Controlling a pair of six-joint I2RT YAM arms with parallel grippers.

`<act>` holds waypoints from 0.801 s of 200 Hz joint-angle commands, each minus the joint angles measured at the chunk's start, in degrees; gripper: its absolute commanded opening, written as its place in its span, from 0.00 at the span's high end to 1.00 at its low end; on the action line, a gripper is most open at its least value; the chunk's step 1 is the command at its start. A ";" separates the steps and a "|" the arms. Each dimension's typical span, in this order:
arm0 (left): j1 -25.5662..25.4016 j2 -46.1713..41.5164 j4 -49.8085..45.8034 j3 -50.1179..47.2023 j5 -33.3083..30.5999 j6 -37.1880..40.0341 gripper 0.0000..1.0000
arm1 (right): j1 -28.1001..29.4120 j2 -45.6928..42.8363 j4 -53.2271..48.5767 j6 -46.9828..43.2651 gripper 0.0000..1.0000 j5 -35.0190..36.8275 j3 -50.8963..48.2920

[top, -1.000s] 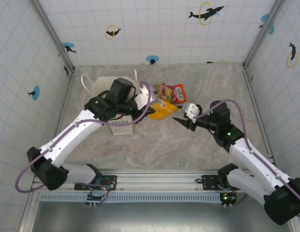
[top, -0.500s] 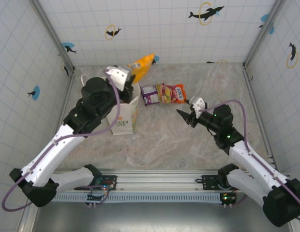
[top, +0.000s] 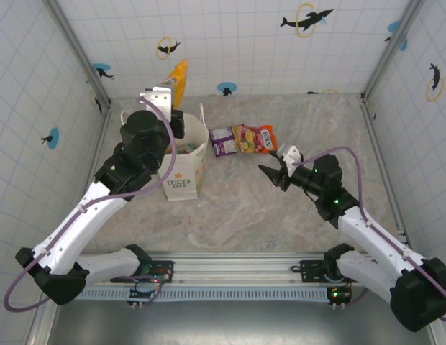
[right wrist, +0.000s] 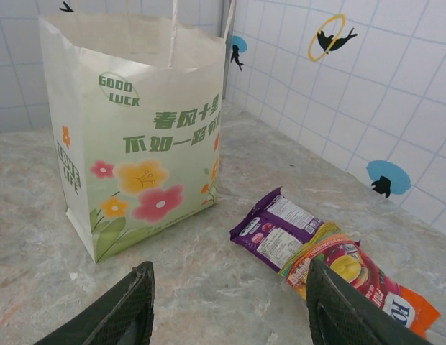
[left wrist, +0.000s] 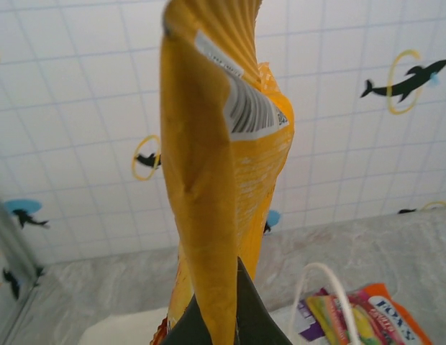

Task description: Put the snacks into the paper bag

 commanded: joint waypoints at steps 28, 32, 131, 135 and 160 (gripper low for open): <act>1.61 1.17 -13.30 3.13 -7.23 -7.17 1.00 | 0.95 1.00 1.91 -0.21 0.43 -1.13 -1.12; 2.12 1.38 -14.25 3.44 -6.61 -7.87 1.00 | 1.01 1.06 1.92 -0.34 0.43 -1.13 -1.13; 6.87 3.58 -21.61 0.69 -7.14 -12.81 0.99 | 1.86 0.71 0.91 -1.13 0.44 -1.65 -1.83; 6.98 3.75 -21.83 0.69 -7.10 -12.83 0.99 | 1.83 0.73 1.00 -1.08 0.44 -1.65 -1.83; 7.29 4.46 -22.52 0.78 -7.03 -13.45 0.92 | 2.00 0.82 0.94 -1.04 0.44 -1.72 -2.01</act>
